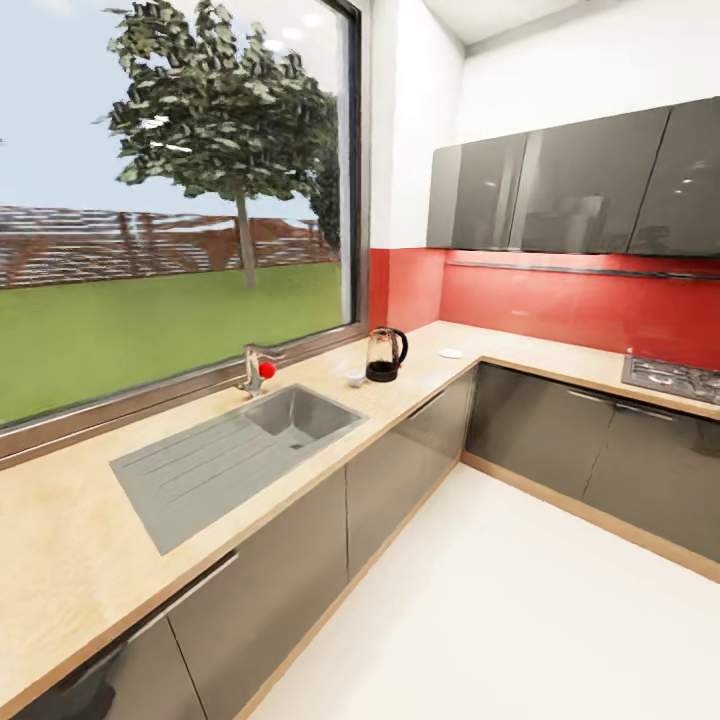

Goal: Set up a coffee station on the kitchen countertop: keep the coffee maker on the countertop, move the bottle of coffee from the kitchen shelf to the counter next to the coffee maker, place a paper coffee filter on top of the coffee maker, put the saucer next to the coffee maker with the coffee cup on the saucer, and place the electric kettle next to the coffee maker.

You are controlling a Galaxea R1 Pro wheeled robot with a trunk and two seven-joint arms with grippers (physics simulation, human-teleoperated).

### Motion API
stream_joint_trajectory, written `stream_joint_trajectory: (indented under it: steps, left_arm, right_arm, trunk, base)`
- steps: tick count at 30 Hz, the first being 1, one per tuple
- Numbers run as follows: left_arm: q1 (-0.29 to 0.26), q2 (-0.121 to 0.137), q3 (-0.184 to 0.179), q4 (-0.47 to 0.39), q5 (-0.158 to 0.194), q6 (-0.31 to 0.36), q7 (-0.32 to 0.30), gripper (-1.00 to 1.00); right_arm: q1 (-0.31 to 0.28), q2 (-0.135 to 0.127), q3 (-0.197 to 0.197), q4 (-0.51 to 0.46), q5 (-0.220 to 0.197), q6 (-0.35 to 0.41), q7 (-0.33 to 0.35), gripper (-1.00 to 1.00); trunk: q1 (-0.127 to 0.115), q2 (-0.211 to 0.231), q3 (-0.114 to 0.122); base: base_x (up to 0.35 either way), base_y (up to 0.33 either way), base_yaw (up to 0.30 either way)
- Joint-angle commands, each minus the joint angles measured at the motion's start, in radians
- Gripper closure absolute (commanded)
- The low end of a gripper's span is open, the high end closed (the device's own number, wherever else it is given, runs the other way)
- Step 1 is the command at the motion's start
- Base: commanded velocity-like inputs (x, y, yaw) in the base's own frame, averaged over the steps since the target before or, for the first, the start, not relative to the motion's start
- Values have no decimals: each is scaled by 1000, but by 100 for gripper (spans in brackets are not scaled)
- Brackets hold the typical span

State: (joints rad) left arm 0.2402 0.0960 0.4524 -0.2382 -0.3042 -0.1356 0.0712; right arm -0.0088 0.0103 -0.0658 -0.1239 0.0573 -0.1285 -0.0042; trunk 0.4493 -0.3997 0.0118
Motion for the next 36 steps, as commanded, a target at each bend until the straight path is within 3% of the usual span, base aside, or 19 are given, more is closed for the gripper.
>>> stream_joint_trajectory:
  steps: [1, 36]
  left_arm:
    - [0, -1, 7, -1, -10, -3, 1, -100]
    - [-2, 1, 9, -6, -7, -11, 2, -100]
  right_arm:
    - [0, 0, -7, 1, 6, -3, 0, -100]
    - [0, 2, -6, 1, 6, -3, 0, -100]
  trunk:
    - [1, 0, 0]
    - [1, 0, 0]
  base:
    - [263, -172, -267]
    - [281, -165, -267]
